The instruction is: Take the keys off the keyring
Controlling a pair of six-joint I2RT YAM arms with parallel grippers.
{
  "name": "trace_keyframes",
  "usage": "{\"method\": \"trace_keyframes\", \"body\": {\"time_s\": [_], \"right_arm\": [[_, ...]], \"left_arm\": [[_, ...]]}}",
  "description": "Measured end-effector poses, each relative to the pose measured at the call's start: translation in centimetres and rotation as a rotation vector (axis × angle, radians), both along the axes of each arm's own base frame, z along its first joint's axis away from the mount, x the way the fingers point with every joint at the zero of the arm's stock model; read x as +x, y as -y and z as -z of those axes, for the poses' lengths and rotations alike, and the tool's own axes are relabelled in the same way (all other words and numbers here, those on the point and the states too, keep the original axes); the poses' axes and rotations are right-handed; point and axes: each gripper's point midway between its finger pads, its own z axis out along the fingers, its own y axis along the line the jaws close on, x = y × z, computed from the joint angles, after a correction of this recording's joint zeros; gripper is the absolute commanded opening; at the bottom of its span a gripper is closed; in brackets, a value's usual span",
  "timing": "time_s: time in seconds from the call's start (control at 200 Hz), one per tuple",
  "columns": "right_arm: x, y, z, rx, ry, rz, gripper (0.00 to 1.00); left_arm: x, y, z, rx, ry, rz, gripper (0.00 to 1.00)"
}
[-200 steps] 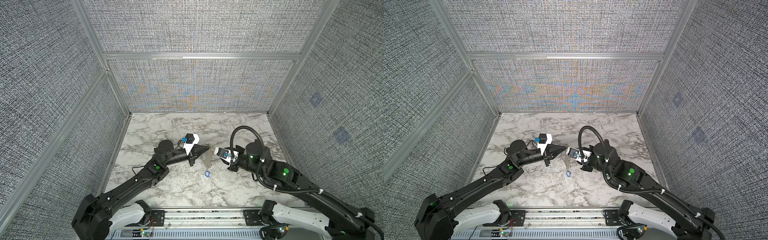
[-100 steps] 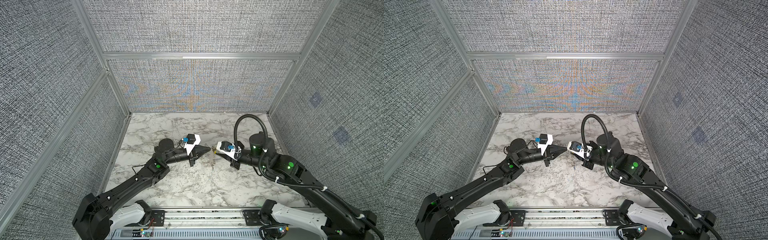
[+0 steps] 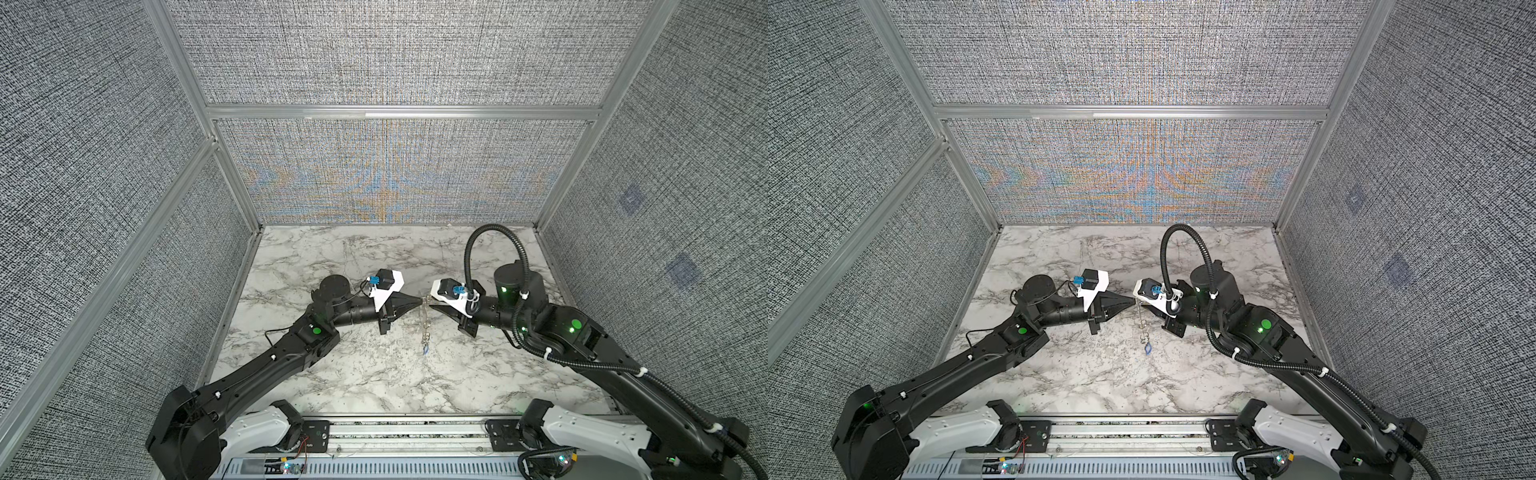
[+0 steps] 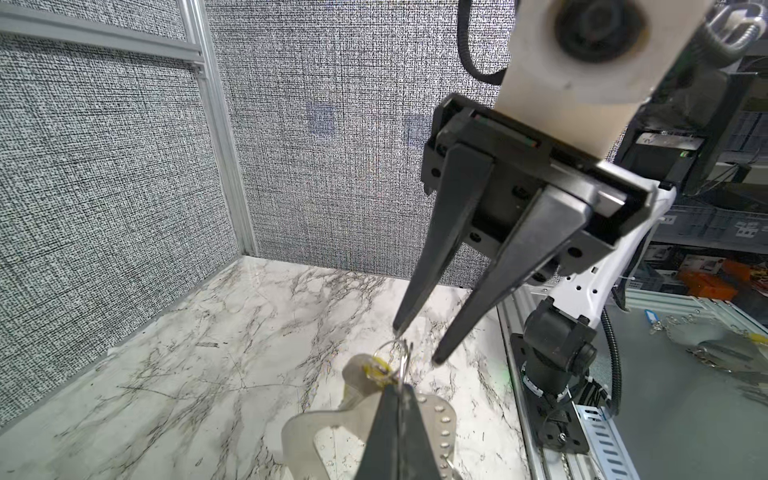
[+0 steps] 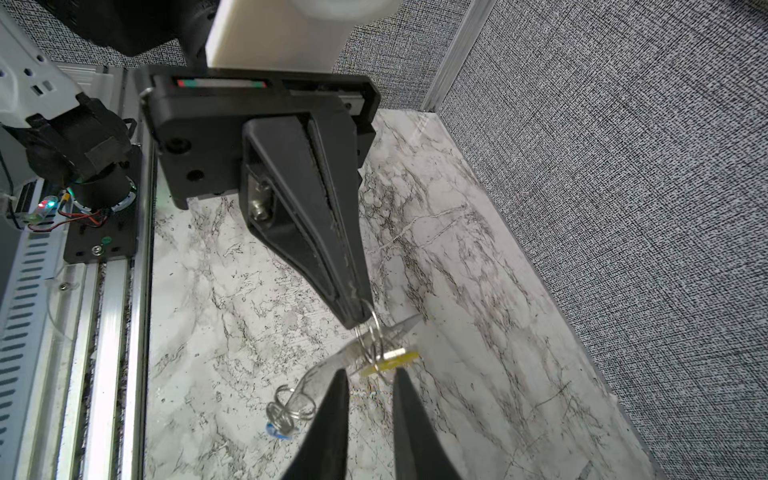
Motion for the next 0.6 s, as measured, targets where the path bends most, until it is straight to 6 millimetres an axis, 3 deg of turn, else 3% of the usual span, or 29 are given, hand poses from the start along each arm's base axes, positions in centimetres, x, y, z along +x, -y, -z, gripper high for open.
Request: {"method": "trace_keyframes", "body": {"time_s": [0.305,0.595], "right_arm": [[-0.2,-0.21,0.08,0.015,-0.026,-0.022,0.13],[-0.2,-0.07,-0.08,0.025,-0.032,-0.018,0.18]], "left_arm": [[-0.32,0.16,0.04,0.016,0.011,0.027,0.0],[-0.35,0.19,0.58,0.036,0.006,0.031,0.0]]}}
